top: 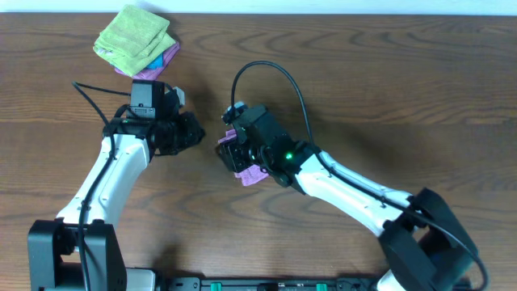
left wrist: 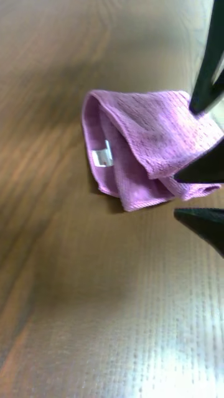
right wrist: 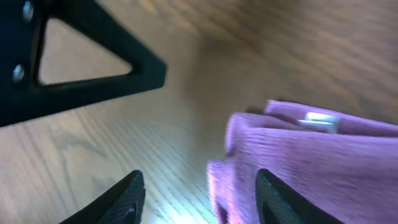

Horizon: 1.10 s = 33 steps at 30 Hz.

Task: Fold the cloth
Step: 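Release the folded cloth and withdraw the right gripper to the right, then grasp the folded pink cloth bundle with the left gripper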

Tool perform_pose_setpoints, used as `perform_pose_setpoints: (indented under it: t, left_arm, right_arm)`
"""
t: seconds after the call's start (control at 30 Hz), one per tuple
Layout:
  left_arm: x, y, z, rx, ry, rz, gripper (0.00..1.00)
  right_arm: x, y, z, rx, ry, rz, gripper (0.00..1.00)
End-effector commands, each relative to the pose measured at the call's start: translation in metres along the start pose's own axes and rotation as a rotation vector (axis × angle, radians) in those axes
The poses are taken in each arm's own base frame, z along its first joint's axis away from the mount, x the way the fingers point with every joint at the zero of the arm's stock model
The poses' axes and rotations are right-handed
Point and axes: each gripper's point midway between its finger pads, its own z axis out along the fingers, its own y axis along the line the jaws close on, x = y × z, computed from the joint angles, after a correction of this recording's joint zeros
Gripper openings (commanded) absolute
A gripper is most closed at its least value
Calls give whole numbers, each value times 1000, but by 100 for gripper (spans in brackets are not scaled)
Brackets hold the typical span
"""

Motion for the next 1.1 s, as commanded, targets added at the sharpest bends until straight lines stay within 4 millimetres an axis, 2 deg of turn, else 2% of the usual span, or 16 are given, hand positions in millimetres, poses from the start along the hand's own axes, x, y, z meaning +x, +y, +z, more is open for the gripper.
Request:
perform_pose_setpoints:
  t: [0.0,0.03,0.1,0.13,0.27,0.47,0.67,0.8,0.93,1.07]
  left_arm:
    - [3,1,-6,-10,5,7,29]
    - [6,1,-6,-10,13,4,39]
    - [11,1,-6,-6,35,-6,64]
    - [13,-1,-6,10,48,-9,95]
    - [18,-9,-7,56,73,-28,95]
    - [24,-20,-8,116,112,-80,95]
    - [29,-22,-7,132,131,-107,95]
    - [39,-21,-4,151,167,-126,95]
    - [59,-17,4,155,219,-161,95]
    - [74,-18,11,149,253,-153,95]
  right_arm:
    - [-31,-15,-28,93,-95,-44,65]
    - [-32,-18,-33,105,-93,-52,73]
    - [-31,-27,-46,126,-80,-65,99]
    - [-30,-32,-55,141,-67,-63,99]
    - [-20,-49,-85,201,-18,-61,99]
    - [8,-81,-142,299,70,-6,99]
    - [42,-116,-196,382,15,83,99]
    - [73,-122,-222,401,-78,152,99]
    - [103,-118,-239,395,-162,245,99]
    - [115,-114,-248,383,-207,311,99]
